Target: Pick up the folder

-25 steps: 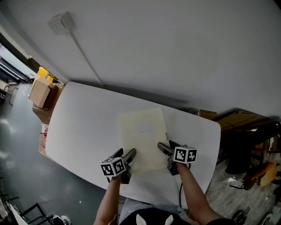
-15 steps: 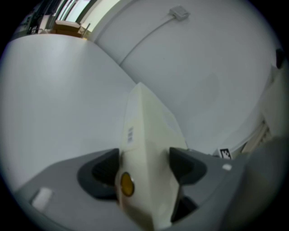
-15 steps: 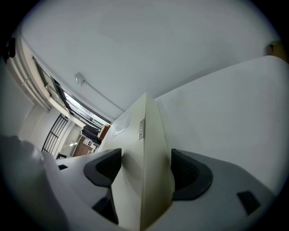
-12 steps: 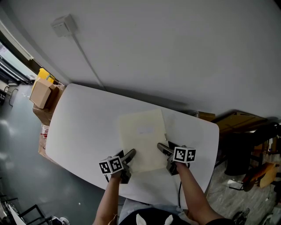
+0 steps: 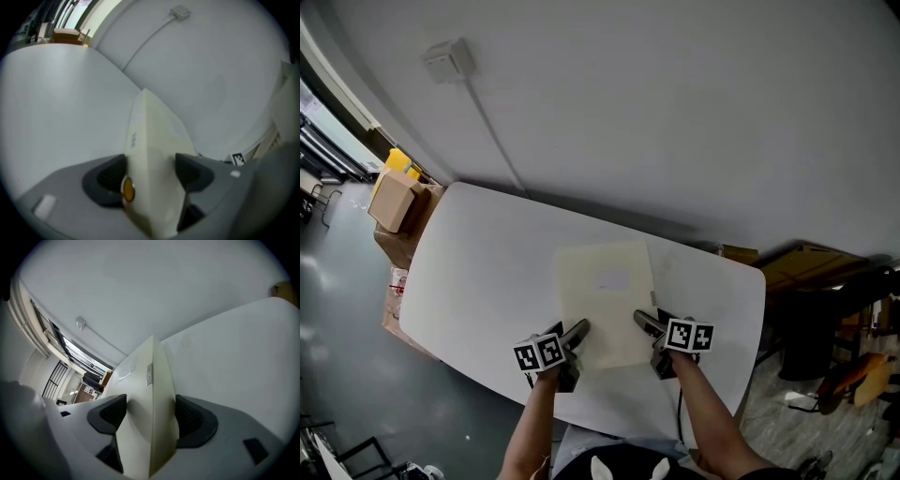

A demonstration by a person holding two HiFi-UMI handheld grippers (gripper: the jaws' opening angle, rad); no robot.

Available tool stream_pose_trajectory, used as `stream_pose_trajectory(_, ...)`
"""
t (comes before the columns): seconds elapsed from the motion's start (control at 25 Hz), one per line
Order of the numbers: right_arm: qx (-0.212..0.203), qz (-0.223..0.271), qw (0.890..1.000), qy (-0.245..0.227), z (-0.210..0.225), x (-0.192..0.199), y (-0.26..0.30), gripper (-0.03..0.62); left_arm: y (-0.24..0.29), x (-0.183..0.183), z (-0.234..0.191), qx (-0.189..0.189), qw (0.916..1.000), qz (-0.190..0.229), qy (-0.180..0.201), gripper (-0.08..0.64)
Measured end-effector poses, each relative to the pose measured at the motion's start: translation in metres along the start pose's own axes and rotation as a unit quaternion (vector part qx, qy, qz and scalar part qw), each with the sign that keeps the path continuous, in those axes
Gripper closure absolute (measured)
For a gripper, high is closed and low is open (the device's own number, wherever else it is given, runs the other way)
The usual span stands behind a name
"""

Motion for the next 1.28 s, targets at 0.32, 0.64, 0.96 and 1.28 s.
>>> stream_pose_trajectory(0.32,0.01,0.009,1.0,0.006,-0.006,0.009,-0.008,0.284,-0.009,0.003,0.003,-0.012,0.9998,0.012,0.015,0.235)
stream_pose_trajectory(0.64,0.005,0.035,0.999,0.004,-0.014,0.001,-0.018,0.284,-0.013,-0.011,0.018,-0.009,0.9987,0.025,0.043,0.235)
stream_pose_trajectory(0.96,0.0,0.054,0.999,-0.01,-0.024,-0.006,-0.03,0.284,-0.02,-0.017,0.03,-0.006,0.9979,0.036,0.054,0.235)
stream_pose_trajectory(1.28,-0.011,0.073,0.997,-0.018,-0.034,-0.011,-0.04,0.284,-0.033,-0.026,0.043,-0.004,0.9963,0.049,0.07,0.235)
Point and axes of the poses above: the fingertips, and each gripper's own axes: y forward along the fingers, z to its right, x out of its underside, the point moved 5 cm from there along -y, backward along the fingers, and after that the axes turned 7 degrees about x, right-handed, at the moved point
